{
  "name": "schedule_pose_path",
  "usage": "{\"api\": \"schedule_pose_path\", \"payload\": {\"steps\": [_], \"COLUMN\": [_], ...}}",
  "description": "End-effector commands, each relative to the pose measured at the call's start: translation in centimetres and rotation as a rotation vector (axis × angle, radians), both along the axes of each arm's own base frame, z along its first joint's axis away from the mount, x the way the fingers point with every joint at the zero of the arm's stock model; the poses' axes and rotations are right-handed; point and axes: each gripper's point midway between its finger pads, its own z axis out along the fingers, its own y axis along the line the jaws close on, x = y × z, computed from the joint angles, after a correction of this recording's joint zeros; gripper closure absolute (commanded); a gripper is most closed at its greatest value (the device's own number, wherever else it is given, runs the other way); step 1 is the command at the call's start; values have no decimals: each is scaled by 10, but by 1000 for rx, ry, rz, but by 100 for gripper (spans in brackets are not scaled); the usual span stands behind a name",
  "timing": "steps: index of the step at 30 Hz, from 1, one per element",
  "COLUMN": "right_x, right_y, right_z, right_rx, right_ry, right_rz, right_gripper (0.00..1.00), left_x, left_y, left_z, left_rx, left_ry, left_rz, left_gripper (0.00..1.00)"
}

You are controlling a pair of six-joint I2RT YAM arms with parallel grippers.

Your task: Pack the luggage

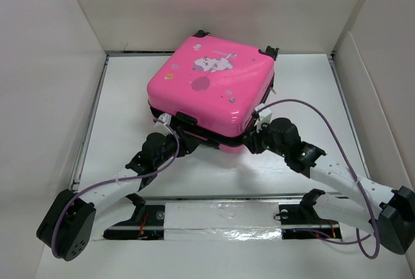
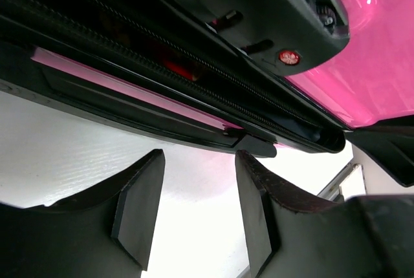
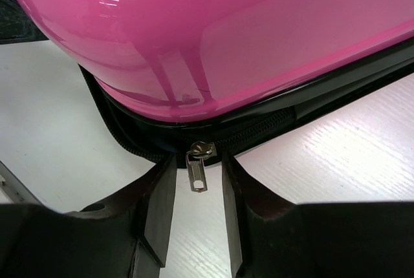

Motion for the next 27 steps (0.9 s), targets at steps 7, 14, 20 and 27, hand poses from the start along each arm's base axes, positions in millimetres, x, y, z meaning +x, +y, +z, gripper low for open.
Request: {"api": "schedule_pose_path", "payload": {"steps": [7,14,20,27], "right_x": [6,-6,-38,-69], "right_y": [3,5,24,68], "right_z": [-13,8,-2,7], "right_rx": [-42,66,75,160], "right_ry": [32,-6,45,62], "right_rz": [14,-9,47,131], "right_gripper": [93,100,100,100], "left_x": [11,16,22,20], "left_y": [-12,-15,-32,-75], "left_z": [26,32,34,49], "left_rx": [-60,-84,-111,-113], "left_ry": [-78,-102,-101,-136], "left_rz": [-19,-13,-46,-92], "left_gripper": [62,74,90,100]}}
